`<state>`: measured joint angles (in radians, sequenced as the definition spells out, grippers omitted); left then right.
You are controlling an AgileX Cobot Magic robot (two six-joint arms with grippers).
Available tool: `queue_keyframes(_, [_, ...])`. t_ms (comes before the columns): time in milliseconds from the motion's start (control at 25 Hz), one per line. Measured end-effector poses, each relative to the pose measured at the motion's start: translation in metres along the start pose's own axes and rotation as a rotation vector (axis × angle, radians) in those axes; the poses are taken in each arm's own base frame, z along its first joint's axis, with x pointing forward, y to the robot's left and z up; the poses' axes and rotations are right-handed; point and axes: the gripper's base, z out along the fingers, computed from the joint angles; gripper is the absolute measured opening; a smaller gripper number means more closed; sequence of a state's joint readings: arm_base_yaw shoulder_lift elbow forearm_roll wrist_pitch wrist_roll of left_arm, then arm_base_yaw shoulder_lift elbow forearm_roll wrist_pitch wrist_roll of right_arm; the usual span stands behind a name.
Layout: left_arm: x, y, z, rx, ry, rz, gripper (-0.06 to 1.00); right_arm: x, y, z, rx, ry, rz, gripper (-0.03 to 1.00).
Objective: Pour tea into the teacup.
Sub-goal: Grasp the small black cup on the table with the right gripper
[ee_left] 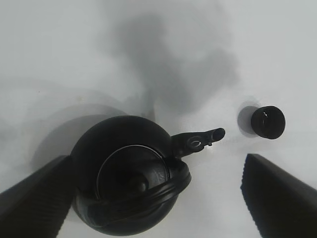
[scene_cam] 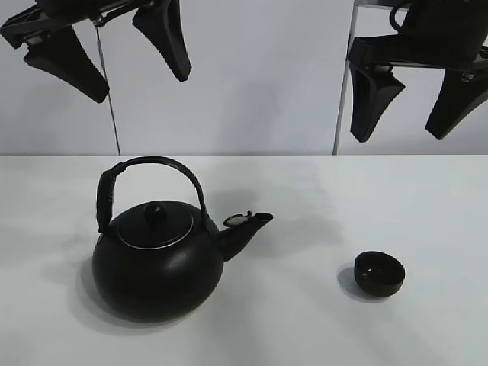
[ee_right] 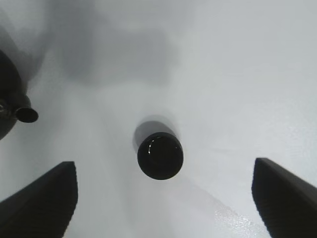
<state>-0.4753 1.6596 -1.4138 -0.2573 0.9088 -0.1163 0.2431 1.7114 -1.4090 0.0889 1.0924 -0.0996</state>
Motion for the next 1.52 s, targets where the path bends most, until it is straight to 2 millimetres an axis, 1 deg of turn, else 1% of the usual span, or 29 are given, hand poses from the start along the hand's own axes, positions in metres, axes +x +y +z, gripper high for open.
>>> queue_keyframes(200, [0.000,0.000,0.000,0.000,0.000,0.000,0.65,0.000,0.001,0.000,0.014,0.001,-0.037,0.63])
queue_keyframes(280, [0.000,0.000,0.000,0.000,0.000,0.000,0.65,0.002,0.010,0.005,0.020,0.001,-0.075,0.63])
queue_keyframes(440, [0.000,0.000,0.000,0.000,0.000,0.000,0.65,0.017,0.035,0.033,0.045,0.016,-0.140,0.63])
queue_keyframes(520, [0.000,0.000,0.000,0.000,0.000,0.000,0.65,0.027,0.041,0.047,0.058,0.024,-0.131,0.63])
queue_keyframes(640, [0.000,0.000,0.000,0.000,0.000,0.000,0.65,0.037,0.039,0.060,0.080,0.027,-0.108,0.63])
queue_keyframes(760, [0.000,0.000,0.000,0.000,0.000,0.000,0.65,0.045,0.036,0.068,0.103,0.039,-0.102,0.63])
queue_keyframes(1240, [0.000,0.000,0.000,0.000,0.000,0.000,0.65,0.062,0.033,0.087,0.102,-0.004,-0.052,0.63])
queue_keyframes(1440, [0.000,0.000,0.000,0.000,0.000,0.000,0.65,0.065,0.033,0.091,0.102,-0.010,-0.027,0.63])
queue_keyframes(1520, [0.000,0.000,0.000,0.000,0.000,0.000,0.65,0.065,0.032,0.095,0.104,-0.007,-0.026,0.63])
